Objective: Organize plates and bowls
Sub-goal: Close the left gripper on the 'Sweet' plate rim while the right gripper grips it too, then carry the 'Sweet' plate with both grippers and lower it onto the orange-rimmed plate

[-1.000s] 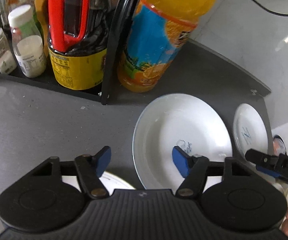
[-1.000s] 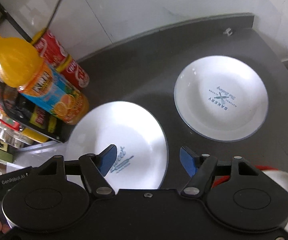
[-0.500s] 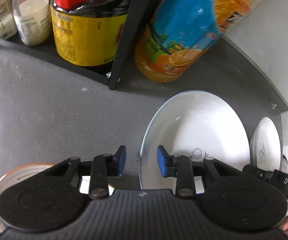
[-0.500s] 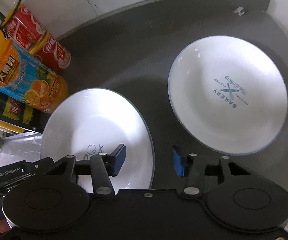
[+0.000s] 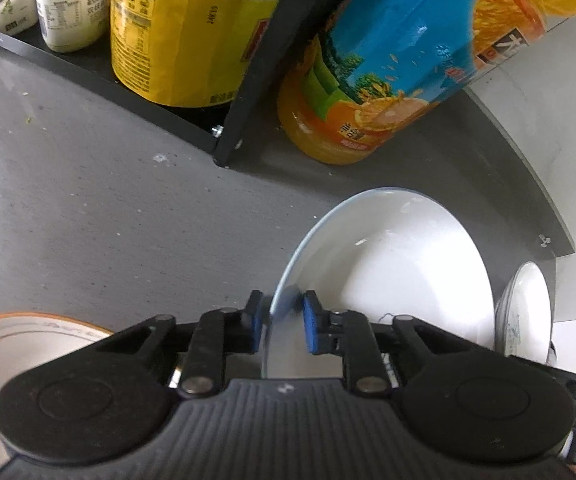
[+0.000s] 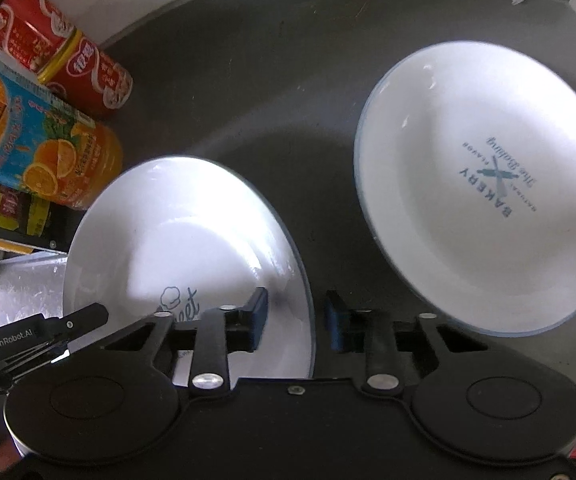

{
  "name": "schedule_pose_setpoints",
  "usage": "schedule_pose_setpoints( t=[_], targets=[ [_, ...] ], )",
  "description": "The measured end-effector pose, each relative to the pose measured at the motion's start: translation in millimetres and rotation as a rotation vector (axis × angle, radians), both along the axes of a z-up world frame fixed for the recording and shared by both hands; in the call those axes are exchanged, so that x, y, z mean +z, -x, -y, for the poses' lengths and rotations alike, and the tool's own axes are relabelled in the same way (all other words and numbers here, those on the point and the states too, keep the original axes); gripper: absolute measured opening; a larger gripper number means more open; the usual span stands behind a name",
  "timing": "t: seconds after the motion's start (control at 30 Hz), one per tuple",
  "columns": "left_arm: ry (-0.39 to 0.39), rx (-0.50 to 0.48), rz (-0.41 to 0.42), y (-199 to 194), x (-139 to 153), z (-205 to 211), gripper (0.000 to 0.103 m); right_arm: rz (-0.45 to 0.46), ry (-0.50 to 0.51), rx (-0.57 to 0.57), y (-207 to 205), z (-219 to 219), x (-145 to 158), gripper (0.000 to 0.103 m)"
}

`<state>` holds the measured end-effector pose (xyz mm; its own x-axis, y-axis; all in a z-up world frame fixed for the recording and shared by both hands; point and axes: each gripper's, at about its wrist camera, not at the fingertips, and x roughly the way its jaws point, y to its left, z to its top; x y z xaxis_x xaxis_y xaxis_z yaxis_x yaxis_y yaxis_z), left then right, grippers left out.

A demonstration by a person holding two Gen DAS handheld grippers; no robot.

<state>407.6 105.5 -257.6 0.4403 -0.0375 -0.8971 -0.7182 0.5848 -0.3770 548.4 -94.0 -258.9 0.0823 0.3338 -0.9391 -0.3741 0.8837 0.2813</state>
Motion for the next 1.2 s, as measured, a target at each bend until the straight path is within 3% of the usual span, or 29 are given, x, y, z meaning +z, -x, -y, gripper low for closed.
schedule_pose_setpoints(
  t=[0.2,0.57,1.2],
  targets=[
    [0.006,-0.002,0.003,2,6,1,0.014,0.012,-0.021,-0.005,0,2,2,0.021],
    [-0.008,-0.06,0.07,13,39,-12,0.012,0.103,-0.12,-0.044,20,24,35,0.011],
    [-0.02,-0.175,0.12,75,75,-35,0.012,0.198,-0.168,-0.146,111,23,70,0.011]
  ],
)
